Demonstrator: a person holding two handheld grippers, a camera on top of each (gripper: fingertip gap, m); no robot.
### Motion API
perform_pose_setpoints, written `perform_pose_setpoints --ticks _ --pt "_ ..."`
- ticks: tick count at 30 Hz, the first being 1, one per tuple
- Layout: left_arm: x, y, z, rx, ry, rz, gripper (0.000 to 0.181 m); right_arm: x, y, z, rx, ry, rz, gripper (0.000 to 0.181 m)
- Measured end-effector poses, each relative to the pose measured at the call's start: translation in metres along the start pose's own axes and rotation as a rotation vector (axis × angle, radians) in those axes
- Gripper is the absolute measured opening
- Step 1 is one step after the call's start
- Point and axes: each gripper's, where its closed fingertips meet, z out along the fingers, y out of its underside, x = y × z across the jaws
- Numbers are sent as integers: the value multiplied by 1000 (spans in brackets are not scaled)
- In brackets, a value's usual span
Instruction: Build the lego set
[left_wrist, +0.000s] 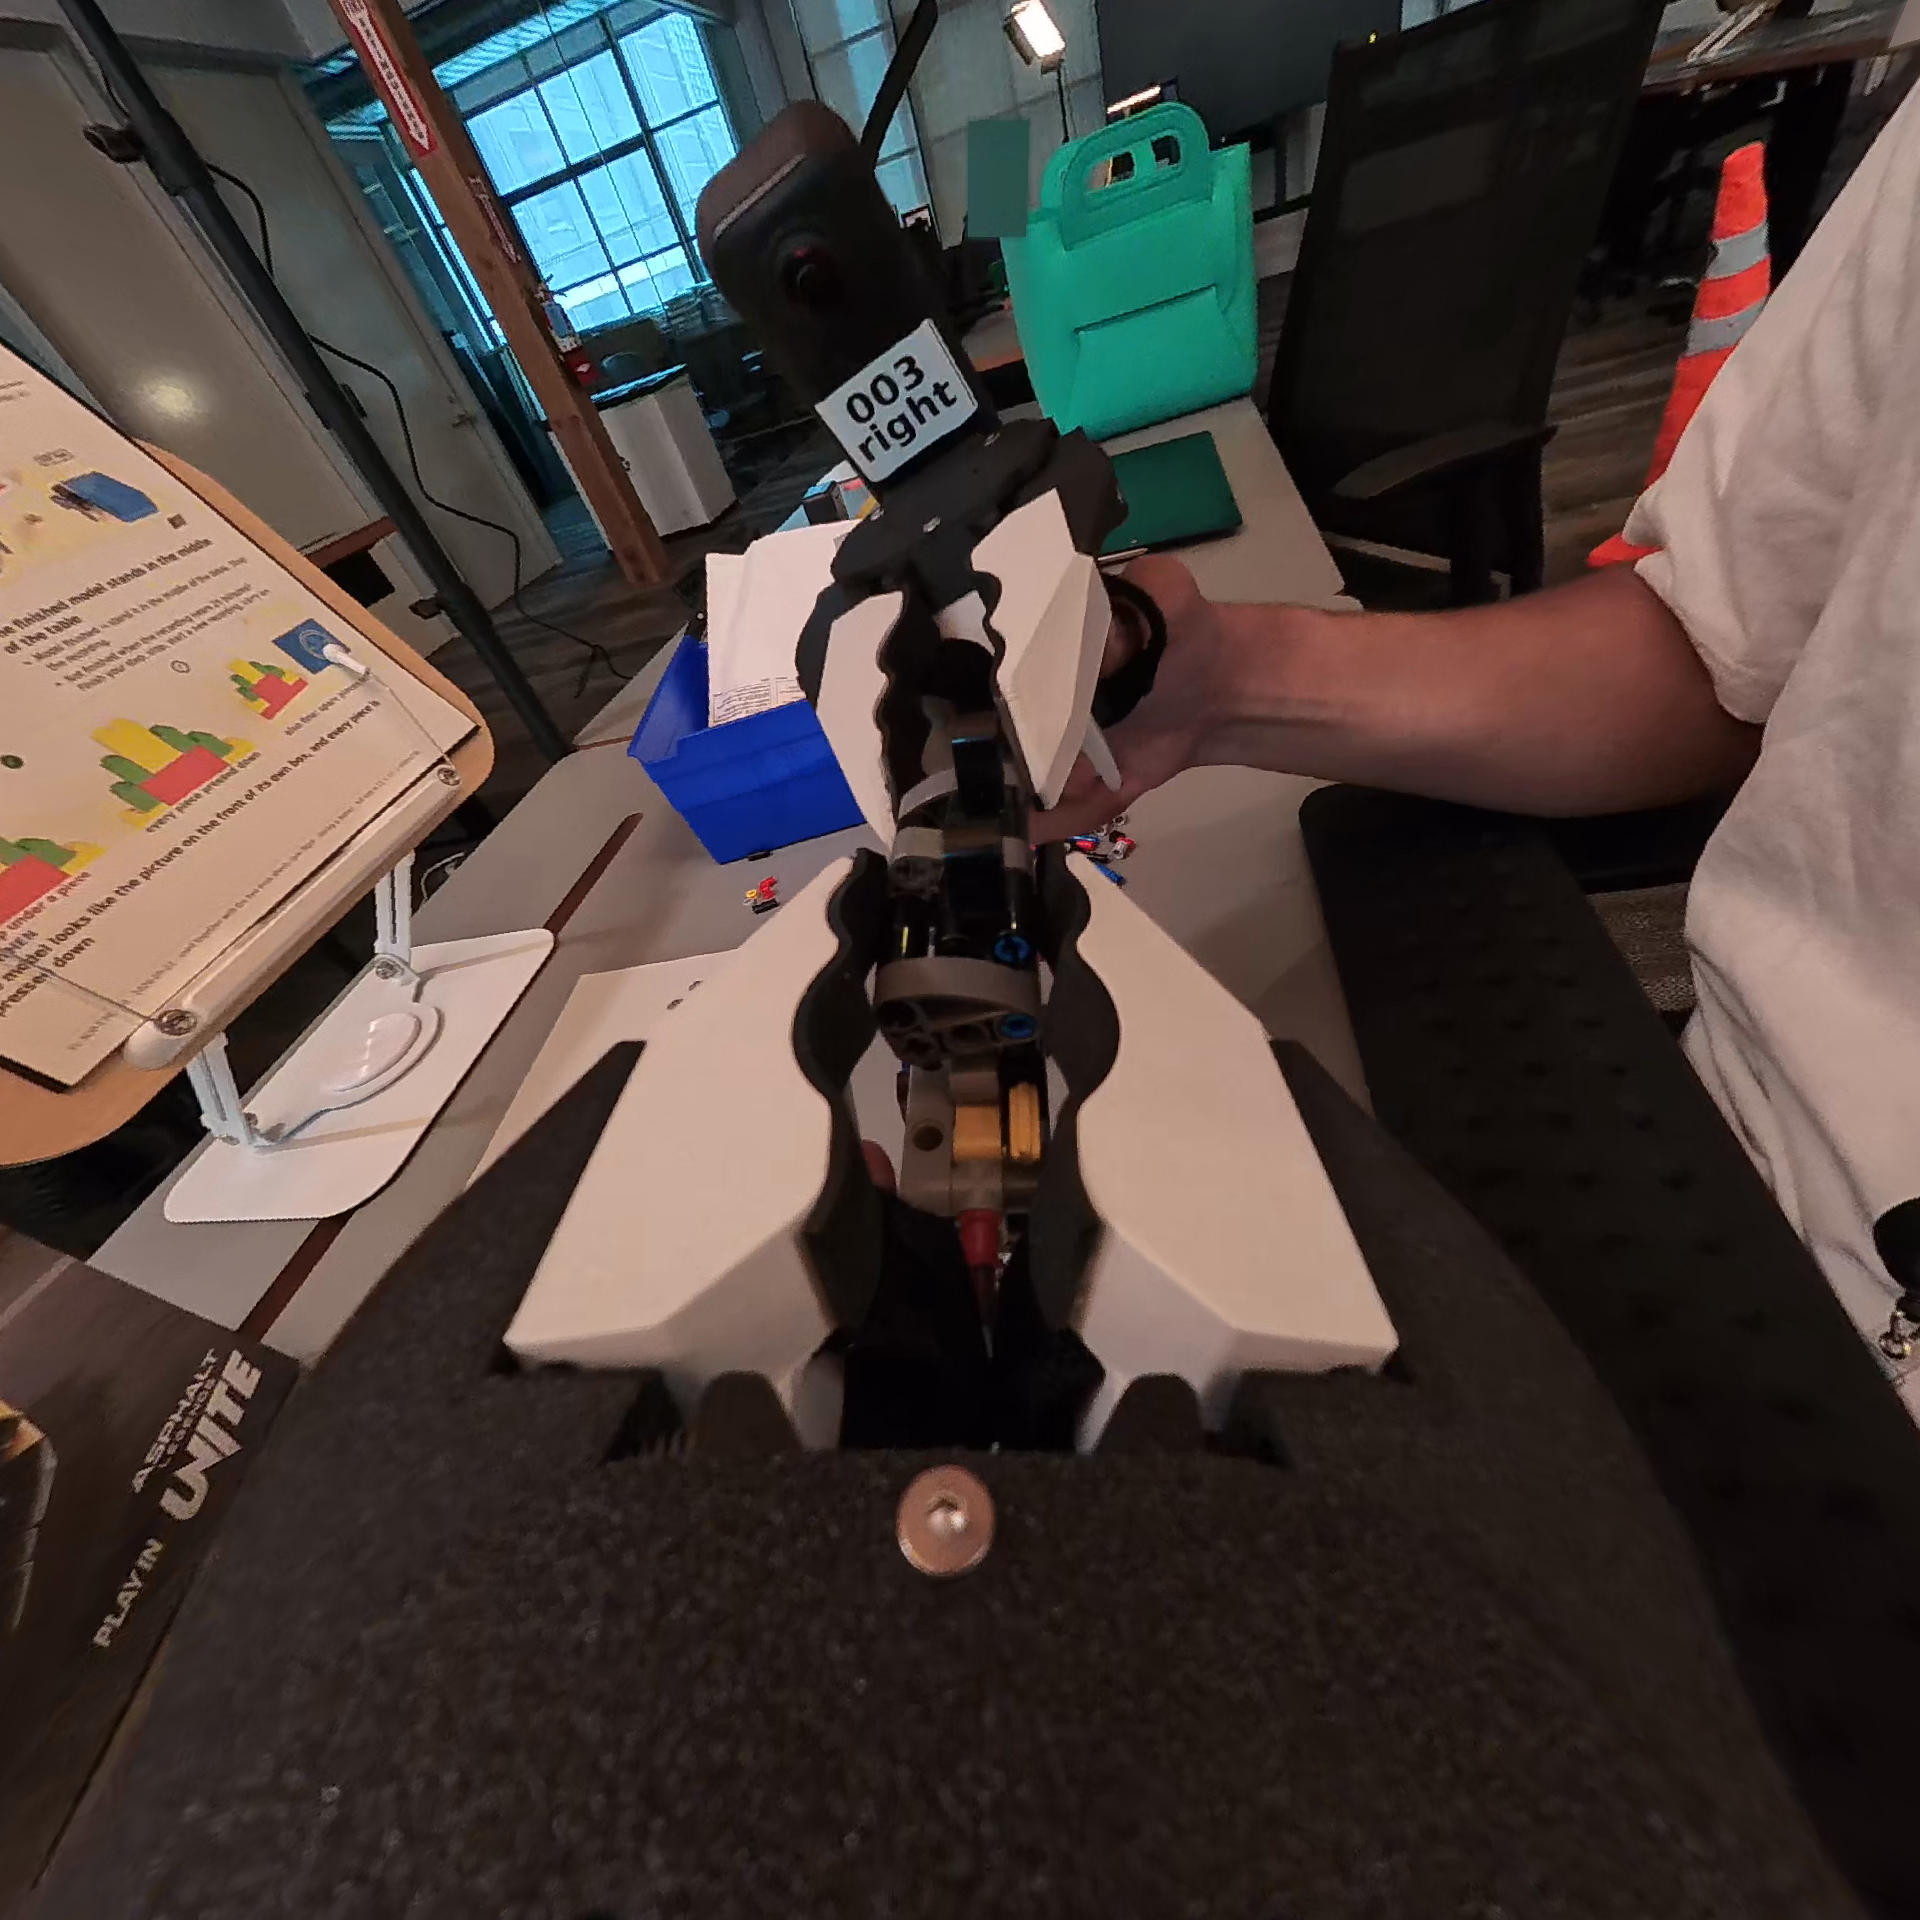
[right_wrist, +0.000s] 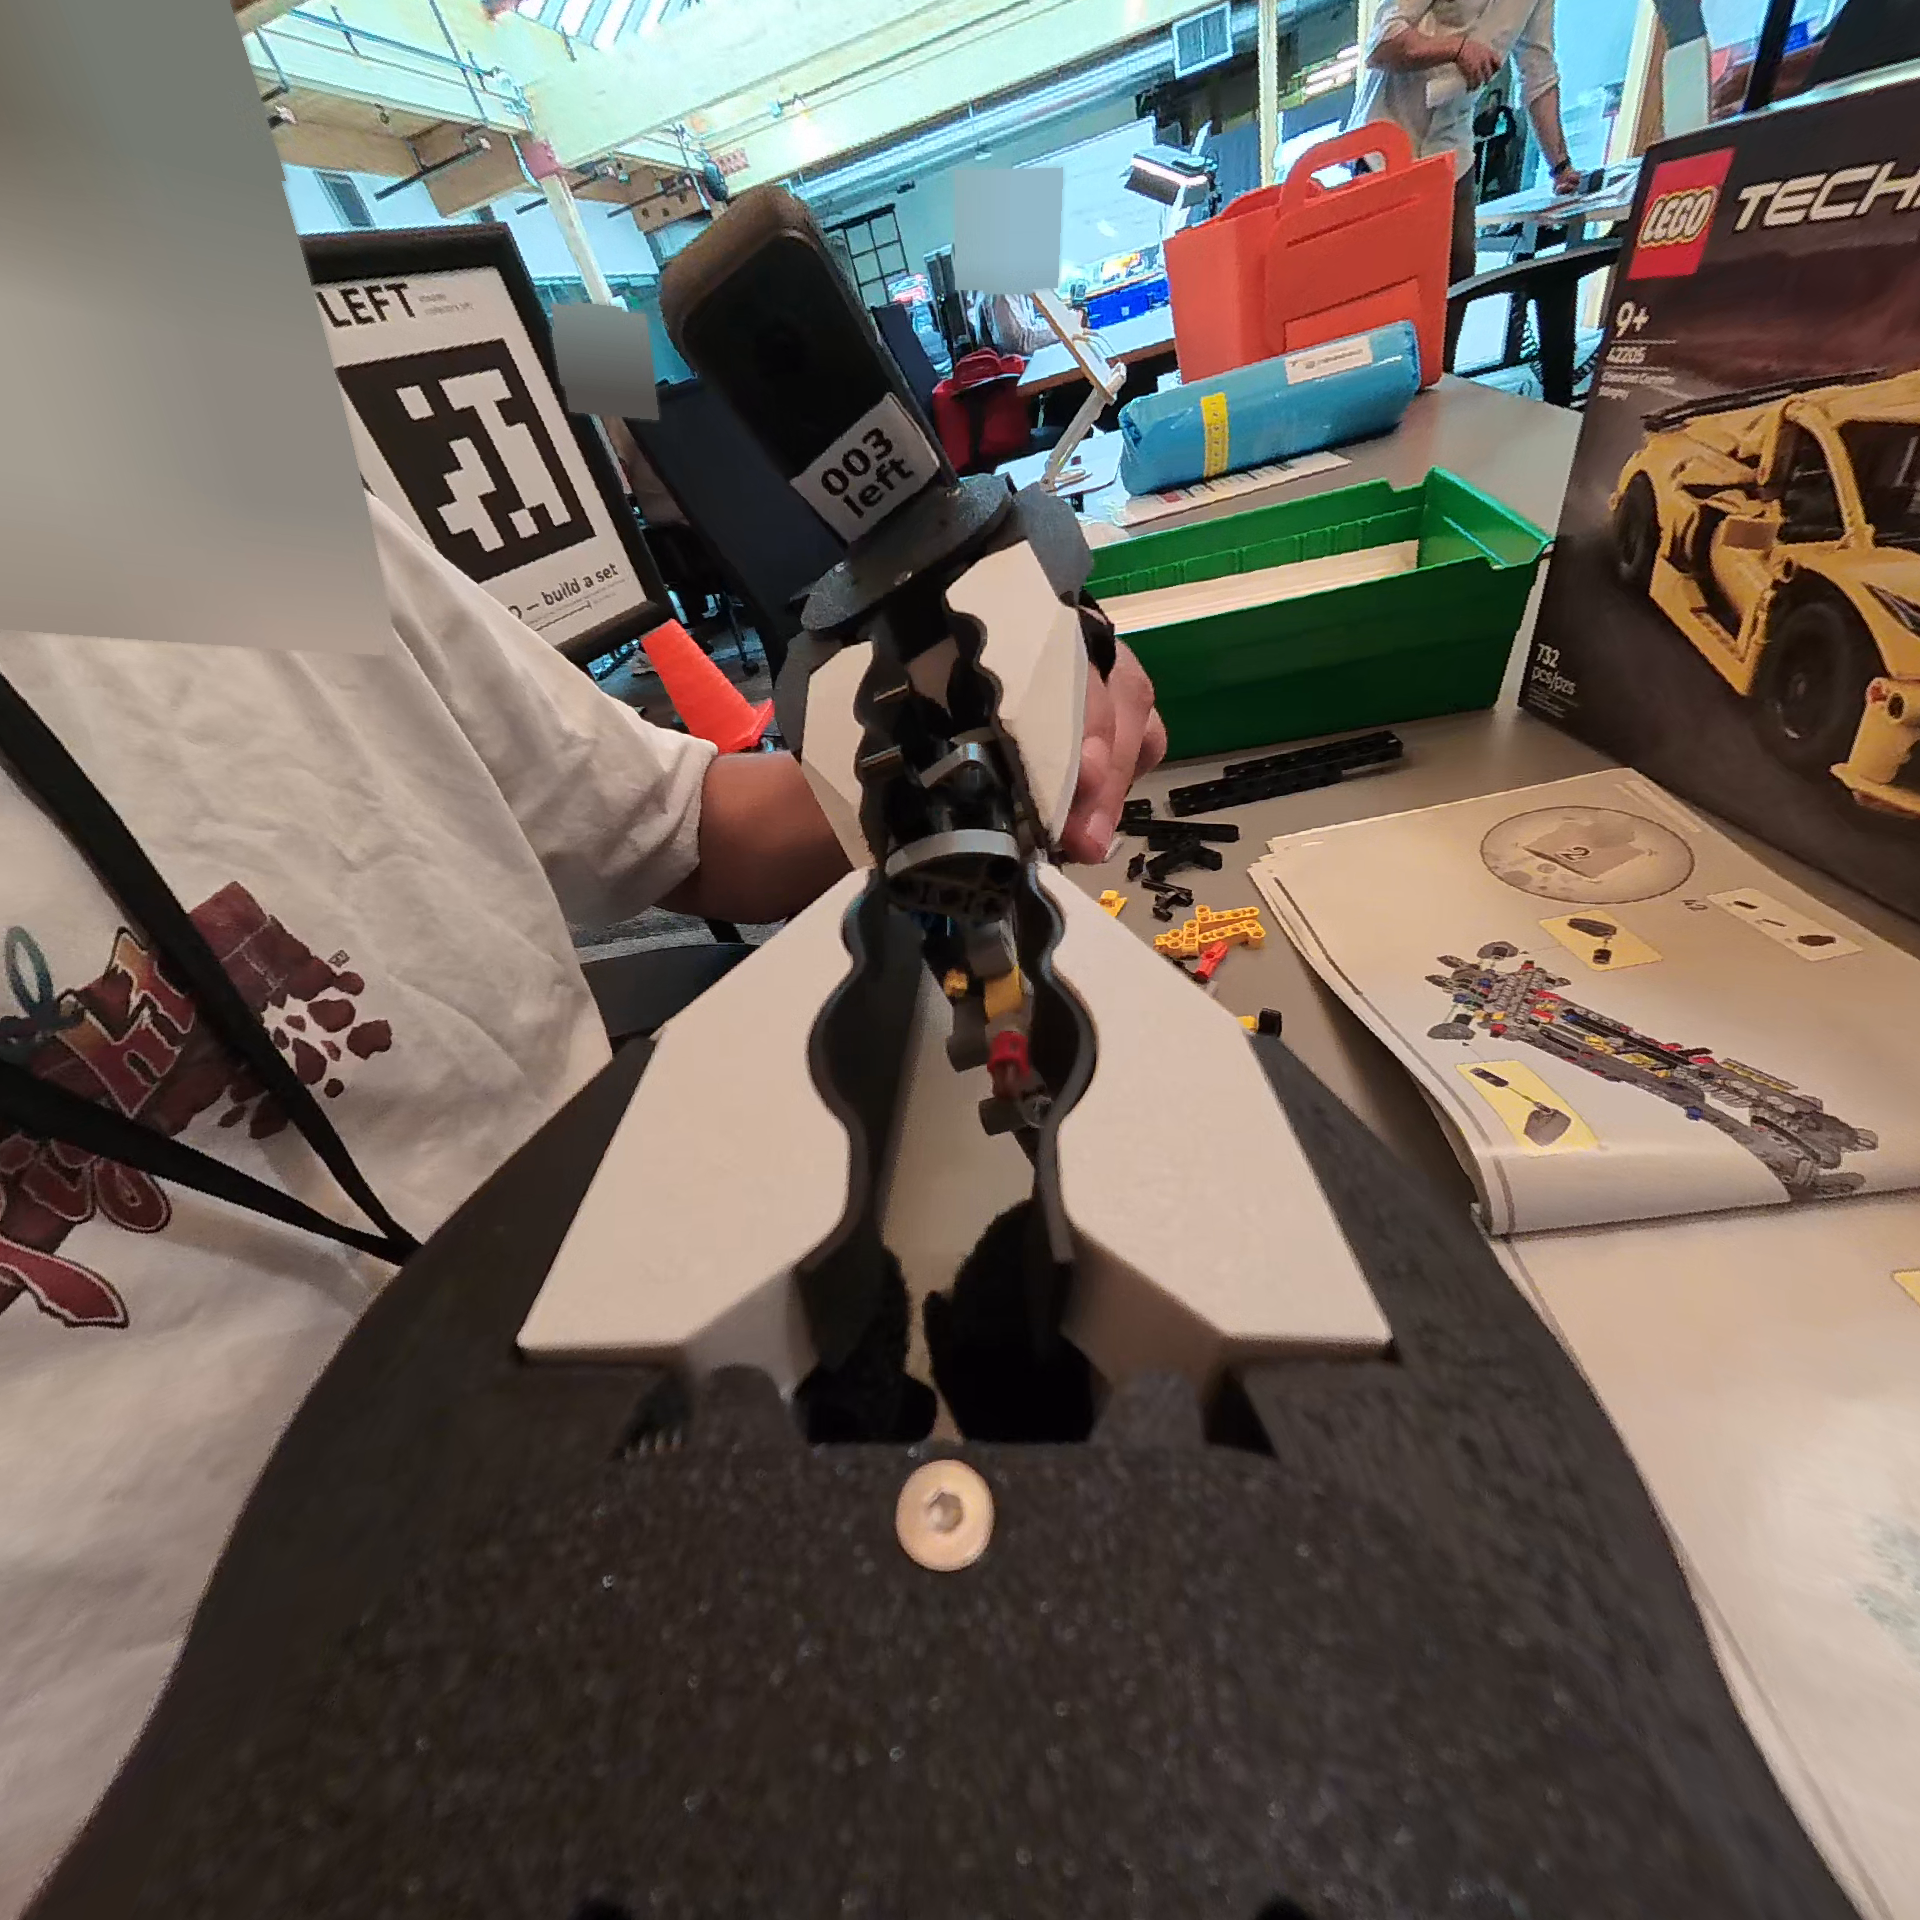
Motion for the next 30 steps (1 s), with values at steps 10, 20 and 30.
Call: perform_pose_setpoints --ticks 10,20,30 --pt "11 2 8 -35 -97 256 27 -13 -2 -10 29 -220 299 31" --pt "16 6 11 -79 -239 523 27 -13 18 -9 -85 -232 538 18" --pt "10 15 10 -53 -187 287 28 -3 19 -7 -113 -65 356 17"
